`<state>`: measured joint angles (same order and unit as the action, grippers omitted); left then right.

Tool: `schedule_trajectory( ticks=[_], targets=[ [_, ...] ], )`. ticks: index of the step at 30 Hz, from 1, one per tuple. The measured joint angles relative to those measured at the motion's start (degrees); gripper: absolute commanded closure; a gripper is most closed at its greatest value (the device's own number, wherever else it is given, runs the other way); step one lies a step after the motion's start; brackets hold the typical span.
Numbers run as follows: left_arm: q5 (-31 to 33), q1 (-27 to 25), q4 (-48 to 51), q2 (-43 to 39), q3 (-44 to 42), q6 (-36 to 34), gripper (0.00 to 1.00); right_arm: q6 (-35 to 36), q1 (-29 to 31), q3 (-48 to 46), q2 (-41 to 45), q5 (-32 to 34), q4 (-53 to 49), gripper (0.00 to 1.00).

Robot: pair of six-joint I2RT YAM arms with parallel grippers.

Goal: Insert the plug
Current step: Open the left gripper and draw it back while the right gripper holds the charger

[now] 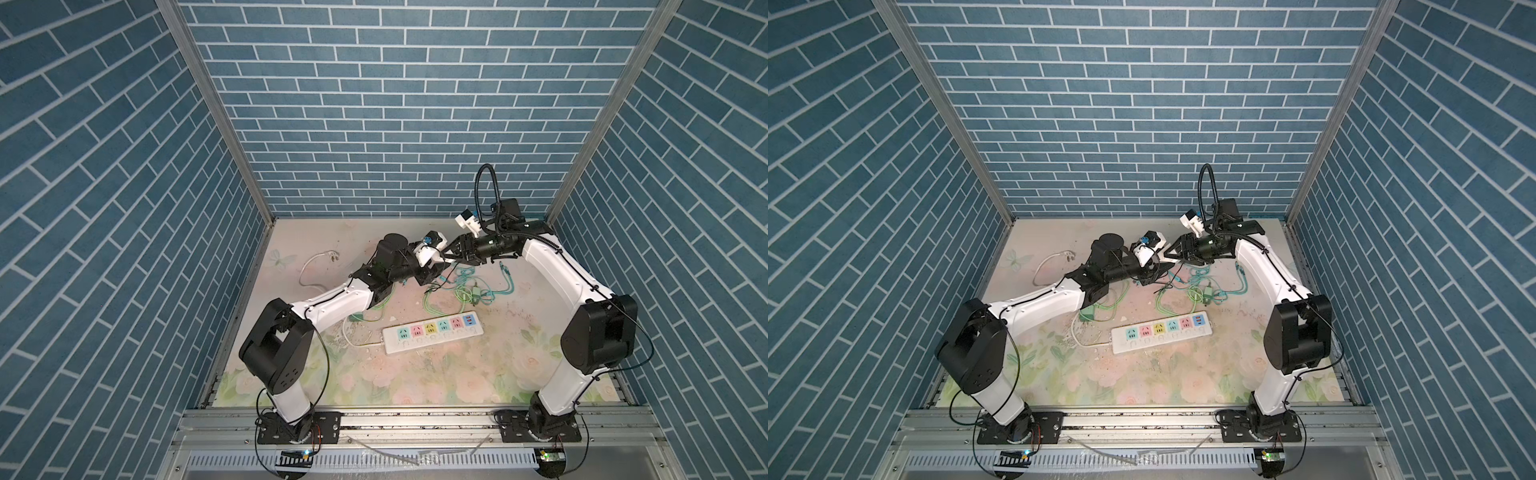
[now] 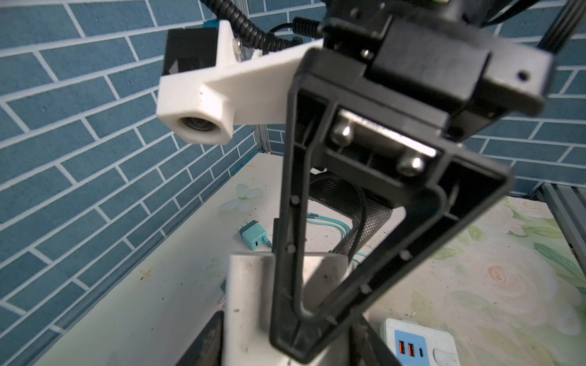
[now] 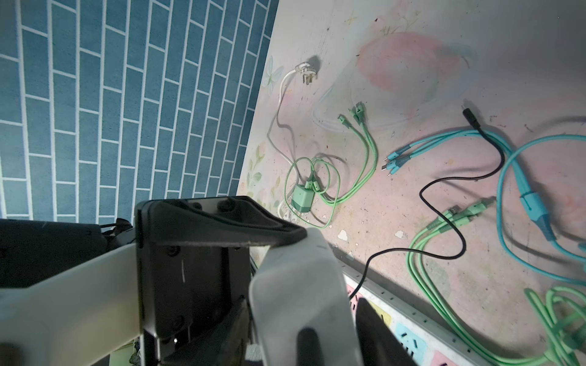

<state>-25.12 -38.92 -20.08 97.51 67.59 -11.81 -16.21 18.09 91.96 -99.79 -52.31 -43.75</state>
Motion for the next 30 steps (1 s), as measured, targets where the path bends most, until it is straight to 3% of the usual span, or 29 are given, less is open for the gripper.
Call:
schedule_trajectory(
  ticks=[6,11,13,16,18,26,30],
  targets=[
    [-0.1,0.0,0.3,0.0,0.6,0.2,0.6,1.2,-0.1,0.0,0.0,0.8,0.2,0.68],
    [-0.3,0.4,1.2,0.0,1.2,0.8,0.5,4.2,-0.1,0.0,0.0,0.9,0.9,0.89],
    [-0.3,0.4,1.8,0.2,1.8,0.8,0.4,4.2,-0.1,0.0,0.0,1.1,1.0,1.0],
    [0.1,0.3,2.1,0.7,2.1,0.7,0.26,3.5,0.0,0.0,0.0,1.6,1.1,1.0],
    [0.6,0.0,2.3,0.8,2.1,0.5,0.02,3.0,0.5,0.0,0.0,2.3,1.1,1.0],
    [6.0,-0.1,3.2,-0.5,0.9,0.3,0.0,2.5,1.0,0.0,0.4,7.9,1.1,1.0],
    [9.7,-0.1,9.6,-4.2,0.9,-0.4,0.0,3.2,1.0,0.1,1.6,12.6,0.5,1.0]
  ],
)
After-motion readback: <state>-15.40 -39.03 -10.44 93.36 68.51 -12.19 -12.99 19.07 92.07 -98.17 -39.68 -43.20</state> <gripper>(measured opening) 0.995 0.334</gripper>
